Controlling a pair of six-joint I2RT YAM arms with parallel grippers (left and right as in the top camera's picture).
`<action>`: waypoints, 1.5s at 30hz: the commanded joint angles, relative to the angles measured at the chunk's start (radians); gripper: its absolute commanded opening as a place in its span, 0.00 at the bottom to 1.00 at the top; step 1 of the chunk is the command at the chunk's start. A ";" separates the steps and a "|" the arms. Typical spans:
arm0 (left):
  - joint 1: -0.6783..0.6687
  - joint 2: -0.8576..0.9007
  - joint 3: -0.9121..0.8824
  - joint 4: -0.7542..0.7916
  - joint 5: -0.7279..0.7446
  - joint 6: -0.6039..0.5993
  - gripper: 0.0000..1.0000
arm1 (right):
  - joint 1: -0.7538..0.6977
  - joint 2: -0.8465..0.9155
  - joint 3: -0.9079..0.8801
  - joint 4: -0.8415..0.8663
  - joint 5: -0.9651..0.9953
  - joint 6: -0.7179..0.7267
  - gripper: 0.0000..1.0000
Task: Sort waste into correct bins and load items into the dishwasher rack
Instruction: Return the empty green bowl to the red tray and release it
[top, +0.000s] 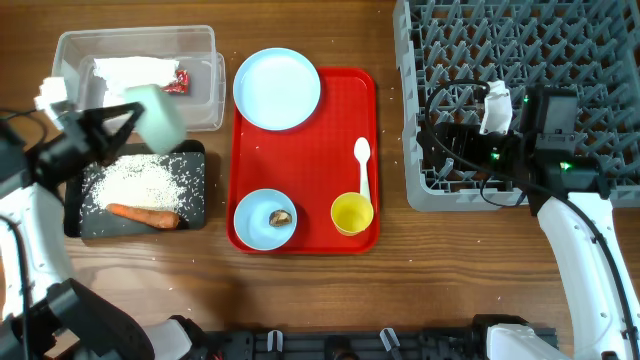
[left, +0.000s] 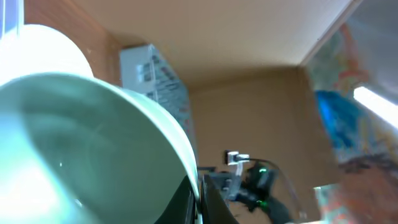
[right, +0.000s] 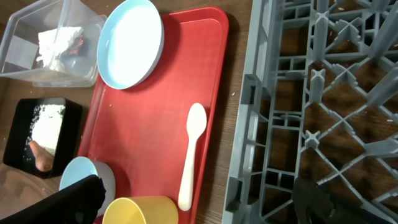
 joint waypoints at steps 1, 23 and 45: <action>-0.251 -0.025 0.003 0.051 -0.245 -0.009 0.04 | 0.003 0.008 0.010 0.006 0.013 0.003 1.00; -1.212 0.253 0.003 0.160 -1.516 0.460 0.04 | 0.003 0.009 0.010 -0.003 0.017 0.000 1.00; -1.199 0.057 -0.024 -0.348 -1.522 -0.098 0.38 | 0.003 0.009 0.010 -0.010 0.025 0.002 1.00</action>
